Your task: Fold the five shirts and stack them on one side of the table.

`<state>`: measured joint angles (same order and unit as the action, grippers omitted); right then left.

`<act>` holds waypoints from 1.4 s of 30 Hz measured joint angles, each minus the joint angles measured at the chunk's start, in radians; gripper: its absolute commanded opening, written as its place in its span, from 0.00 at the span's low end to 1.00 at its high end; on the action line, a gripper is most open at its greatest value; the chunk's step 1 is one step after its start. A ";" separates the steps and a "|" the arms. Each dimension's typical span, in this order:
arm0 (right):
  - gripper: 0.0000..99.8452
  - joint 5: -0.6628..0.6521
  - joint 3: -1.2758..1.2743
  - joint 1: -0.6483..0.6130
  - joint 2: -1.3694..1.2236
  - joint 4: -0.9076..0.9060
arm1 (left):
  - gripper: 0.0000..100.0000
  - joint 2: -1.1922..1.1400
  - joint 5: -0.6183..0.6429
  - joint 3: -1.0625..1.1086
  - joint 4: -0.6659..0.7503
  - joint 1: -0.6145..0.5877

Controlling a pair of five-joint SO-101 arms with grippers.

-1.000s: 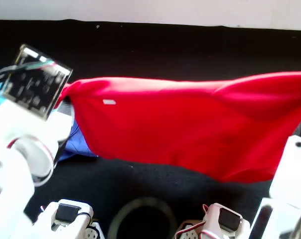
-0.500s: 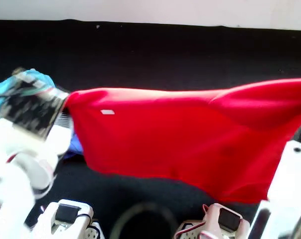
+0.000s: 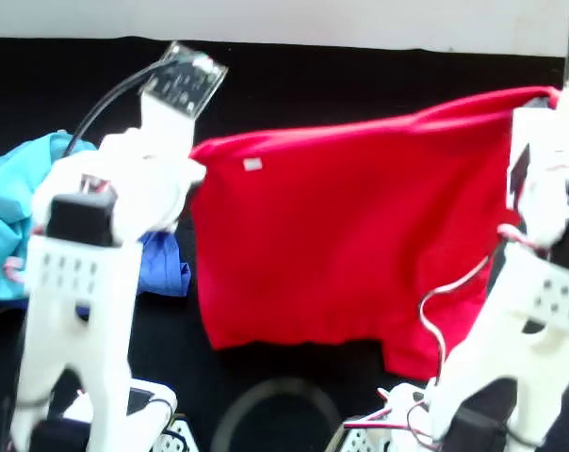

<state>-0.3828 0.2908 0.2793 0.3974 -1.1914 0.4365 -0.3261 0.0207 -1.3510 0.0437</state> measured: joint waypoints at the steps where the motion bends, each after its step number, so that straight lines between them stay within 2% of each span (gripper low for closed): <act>1: 0.01 0.000 -0.002 -0.005 -0.021 0.023 | 0.01 -0.058 0.000 -0.049 0.002 0.000; 4: 0.01 0.000 -0.005 -0.008 -0.074 0.072 | 0.01 -0.238 0.000 -0.232 -0.008 0.000; 11: 0.01 0.000 -0.005 -0.008 -0.135 0.091 | 0.01 -0.609 0.000 -0.707 -0.166 0.000; 18: 0.01 0.000 -0.005 -0.043 -0.281 0.091 | 0.01 -0.914 0.000 -0.948 -0.204 -0.002; 27: 0.01 0.002 -0.005 -0.146 -0.523 0.092 | 0.01 -1.226 0.000 -1.148 -0.204 -0.003; 33: 0.01 0.002 -0.005 -0.158 -0.692 0.110 | 0.01 -1.404 0.000 -1.172 -0.212 -0.003; 42: 0.01 0.002 -0.005 -0.158 -0.824 0.112 | 0.01 -1.475 0.000 -1.180 -0.293 -0.003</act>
<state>-0.3813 0.2862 0.1212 -0.4266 -1.0794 -1.0380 -0.3261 -1.1592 -1.6441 0.0407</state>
